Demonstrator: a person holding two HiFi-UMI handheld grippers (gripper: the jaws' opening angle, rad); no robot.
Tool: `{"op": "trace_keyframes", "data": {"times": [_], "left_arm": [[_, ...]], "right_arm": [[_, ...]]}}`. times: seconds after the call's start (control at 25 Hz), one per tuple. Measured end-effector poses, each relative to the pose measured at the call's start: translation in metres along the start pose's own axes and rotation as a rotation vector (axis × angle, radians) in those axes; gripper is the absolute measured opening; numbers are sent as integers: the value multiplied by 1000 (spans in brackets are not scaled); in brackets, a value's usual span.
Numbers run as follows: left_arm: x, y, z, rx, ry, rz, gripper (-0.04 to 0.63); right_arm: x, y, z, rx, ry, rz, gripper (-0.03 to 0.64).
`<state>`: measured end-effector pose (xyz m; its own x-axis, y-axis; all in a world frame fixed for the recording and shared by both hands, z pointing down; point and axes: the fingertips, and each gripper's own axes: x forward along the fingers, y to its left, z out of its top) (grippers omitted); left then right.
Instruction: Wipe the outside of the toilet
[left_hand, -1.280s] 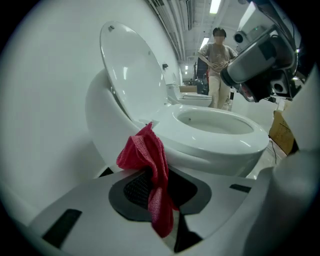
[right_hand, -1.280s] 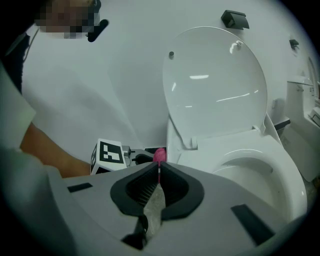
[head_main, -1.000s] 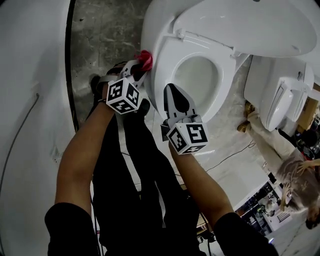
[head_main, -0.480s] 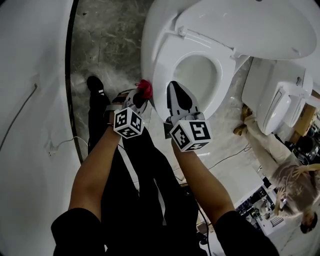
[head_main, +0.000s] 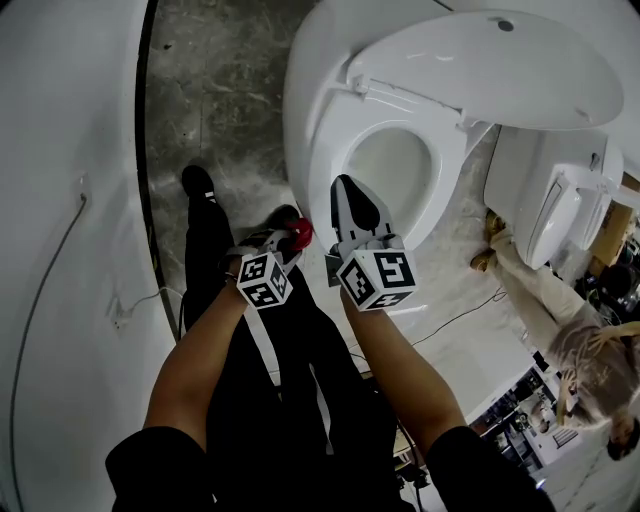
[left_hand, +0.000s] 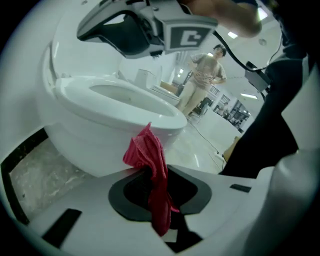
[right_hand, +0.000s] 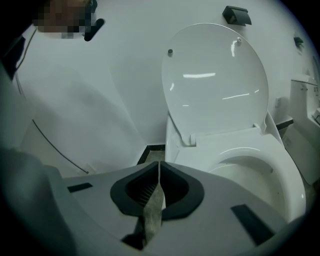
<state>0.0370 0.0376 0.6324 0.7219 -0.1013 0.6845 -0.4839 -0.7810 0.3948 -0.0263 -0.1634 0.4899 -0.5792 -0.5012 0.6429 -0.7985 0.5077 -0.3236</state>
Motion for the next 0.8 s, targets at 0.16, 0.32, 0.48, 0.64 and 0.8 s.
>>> {"op": "trace_keyframes", "data": {"times": [0.16,0.32,0.48,0.64,0.8], "left_arm": [[-42,55,-23,-59,24,64,90],[-101,172,-14,-85,-7,229,89],[-132,273,30,-27,-52,310,89],[-138,345,73,-7,-104,339,89],[-128,397,109,57,-110,336,89]], "right_arm": [[12,15,23,18,-18,-5,37],[32,26,38,42,-45,-35,37],[55,34,48,54,-64,-87,37],[77,41,56,103,-84,-133,37],[92,46,63,143,-132,-157,37]]}}
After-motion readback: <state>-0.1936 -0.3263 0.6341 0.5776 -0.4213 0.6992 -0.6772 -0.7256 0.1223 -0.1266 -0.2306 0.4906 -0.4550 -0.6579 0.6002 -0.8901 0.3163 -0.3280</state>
